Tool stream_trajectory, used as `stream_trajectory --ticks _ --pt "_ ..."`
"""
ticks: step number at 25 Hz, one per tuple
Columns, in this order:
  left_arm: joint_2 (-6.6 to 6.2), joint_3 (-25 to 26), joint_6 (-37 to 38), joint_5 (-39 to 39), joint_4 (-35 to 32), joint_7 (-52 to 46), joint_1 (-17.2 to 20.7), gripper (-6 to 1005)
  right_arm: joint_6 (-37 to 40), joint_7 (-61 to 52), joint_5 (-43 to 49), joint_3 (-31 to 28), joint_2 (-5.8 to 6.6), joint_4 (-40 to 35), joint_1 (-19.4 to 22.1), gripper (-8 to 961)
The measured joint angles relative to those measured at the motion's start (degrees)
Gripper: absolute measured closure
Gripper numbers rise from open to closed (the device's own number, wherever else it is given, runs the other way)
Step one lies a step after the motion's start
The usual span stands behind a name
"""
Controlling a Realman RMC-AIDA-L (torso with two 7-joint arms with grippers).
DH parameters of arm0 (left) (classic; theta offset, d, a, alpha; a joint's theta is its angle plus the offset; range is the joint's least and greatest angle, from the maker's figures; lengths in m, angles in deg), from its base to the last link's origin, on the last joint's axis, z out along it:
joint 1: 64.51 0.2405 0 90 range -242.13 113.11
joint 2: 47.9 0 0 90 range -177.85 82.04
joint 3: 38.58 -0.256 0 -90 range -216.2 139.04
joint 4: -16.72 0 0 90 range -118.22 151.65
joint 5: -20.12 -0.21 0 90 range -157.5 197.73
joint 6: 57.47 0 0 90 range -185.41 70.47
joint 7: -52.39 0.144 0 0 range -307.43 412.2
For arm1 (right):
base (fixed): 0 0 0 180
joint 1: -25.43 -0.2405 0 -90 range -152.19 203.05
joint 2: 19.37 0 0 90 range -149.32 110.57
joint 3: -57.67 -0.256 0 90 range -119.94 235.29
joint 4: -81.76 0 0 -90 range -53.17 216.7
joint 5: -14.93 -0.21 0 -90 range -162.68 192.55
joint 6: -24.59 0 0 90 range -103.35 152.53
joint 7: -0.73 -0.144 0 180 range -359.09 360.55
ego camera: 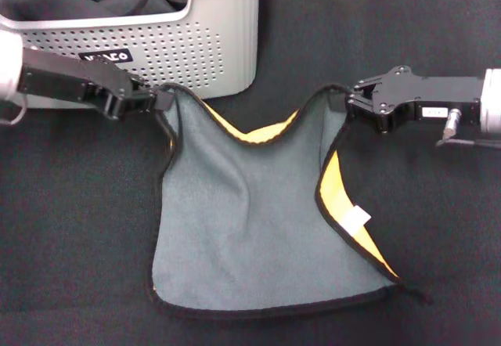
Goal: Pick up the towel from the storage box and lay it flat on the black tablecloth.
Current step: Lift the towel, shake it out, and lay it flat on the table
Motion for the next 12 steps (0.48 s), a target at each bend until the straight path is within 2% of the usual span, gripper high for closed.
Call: stream_trajectory --ticks 5,12 --pt "0.69 -0.4 -6.2 -2.4 0.8 -1.1 -1.0 975 -4.6 0.5 -0.1 0.1 0.12 -0.3 0.6 904" --pt "2.71 -0.5 -12.9 -8.6 1.3 -2.4 -2.5 976 -8.9 0.6 0.7 0.5 0.36 0.1 0.7 899"
